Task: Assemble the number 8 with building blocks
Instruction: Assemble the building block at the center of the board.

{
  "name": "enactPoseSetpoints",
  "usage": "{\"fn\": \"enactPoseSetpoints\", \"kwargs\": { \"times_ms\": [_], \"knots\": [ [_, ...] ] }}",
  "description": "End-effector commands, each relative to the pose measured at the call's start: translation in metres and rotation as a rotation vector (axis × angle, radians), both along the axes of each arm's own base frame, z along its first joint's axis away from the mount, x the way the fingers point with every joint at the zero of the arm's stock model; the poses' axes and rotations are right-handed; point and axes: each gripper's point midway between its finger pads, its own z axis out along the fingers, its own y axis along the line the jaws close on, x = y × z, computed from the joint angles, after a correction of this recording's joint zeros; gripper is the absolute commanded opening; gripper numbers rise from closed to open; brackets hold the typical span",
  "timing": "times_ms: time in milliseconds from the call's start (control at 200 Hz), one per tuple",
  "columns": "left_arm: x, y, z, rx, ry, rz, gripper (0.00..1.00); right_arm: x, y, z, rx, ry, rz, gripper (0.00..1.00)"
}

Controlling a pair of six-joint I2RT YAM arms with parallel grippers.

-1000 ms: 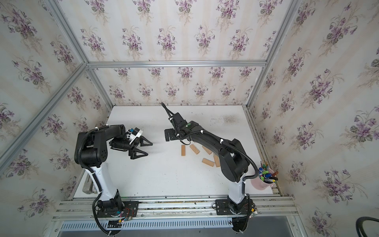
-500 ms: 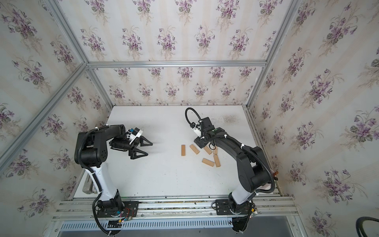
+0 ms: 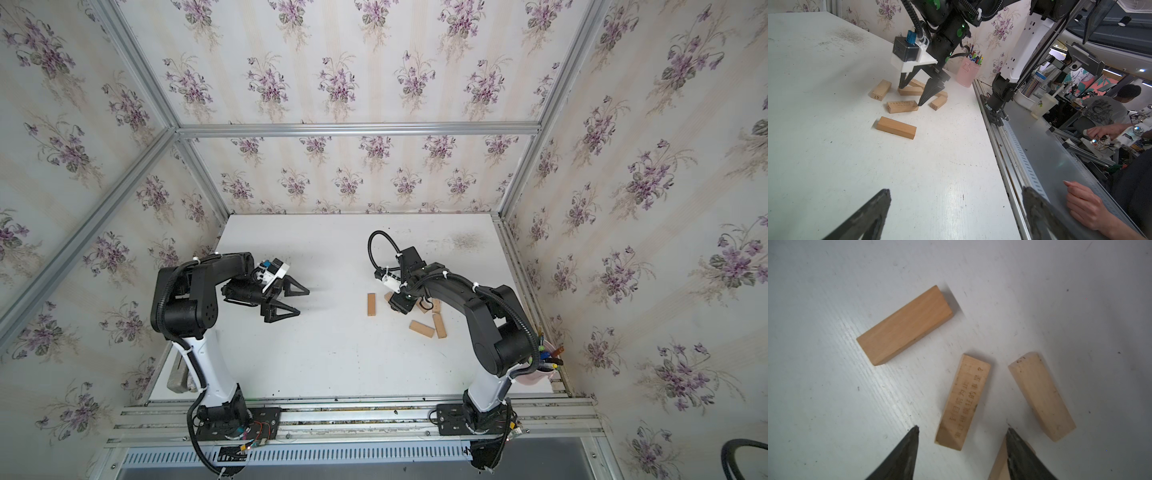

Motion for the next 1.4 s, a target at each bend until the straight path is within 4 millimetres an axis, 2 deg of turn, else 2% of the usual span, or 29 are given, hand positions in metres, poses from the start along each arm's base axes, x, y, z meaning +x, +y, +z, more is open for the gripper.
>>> {"fn": "enactPoseSetpoints", "kwargs": {
  "times_ms": [0, 300, 375, 490, 644, 784, 874, 1069, 1244, 1394],
  "knots": [
    [-0.010, -0.001, 0.018, -0.071, -0.210, -0.055, 1.00, 0.006, 0.002, -0.001, -0.018, -0.041, 0.031, 0.63],
    [-0.010, -0.001, 0.019, -0.071, -0.210, -0.054, 1.00, 0.023, 0.008, -0.009, -0.006, -0.064, 0.015, 0.62],
    [-0.010, -0.001, 0.018, -0.071, -0.209, -0.054, 1.00, 0.020, 0.014, -0.011, 0.025, -0.028, 0.019, 0.60],
    [-0.010, -0.001, 0.018, -0.071, -0.209, -0.054, 1.00, 0.004, 0.020, -0.016, 0.061, 0.055, 0.049, 0.56],
    [-0.010, -0.001, 0.018, -0.070, -0.210, -0.055, 1.00, -0.005, 0.009, -0.028, 0.035, 0.088, 0.043, 0.56],
    [-0.010, -0.001, 0.018, -0.071, -0.208, -0.055, 1.00, 0.004, -0.003, -0.032, 0.026, 0.073, 0.010, 0.54],
    [-0.010, -0.001, 0.019, -0.071, -0.210, -0.055, 1.00, 0.014, -0.003, -0.031, 0.038, 0.059, -0.011, 0.51],
    [-0.010, -0.001, 0.018, -0.071, -0.210, -0.053, 1.00, 0.027, -0.001, -0.034, 0.032, 0.047, 0.017, 0.52],
    [-0.010, -0.001, 0.018, -0.071, -0.209, -0.054, 1.00, 0.021, -0.001, -0.041, -0.006, 0.047, 0.167, 0.35],
    [-0.010, -0.001, 0.018, -0.071, -0.209, -0.054, 1.00, 0.032, -0.004, -0.040, -0.065, 0.001, 0.254, 0.32]
  ]
}}
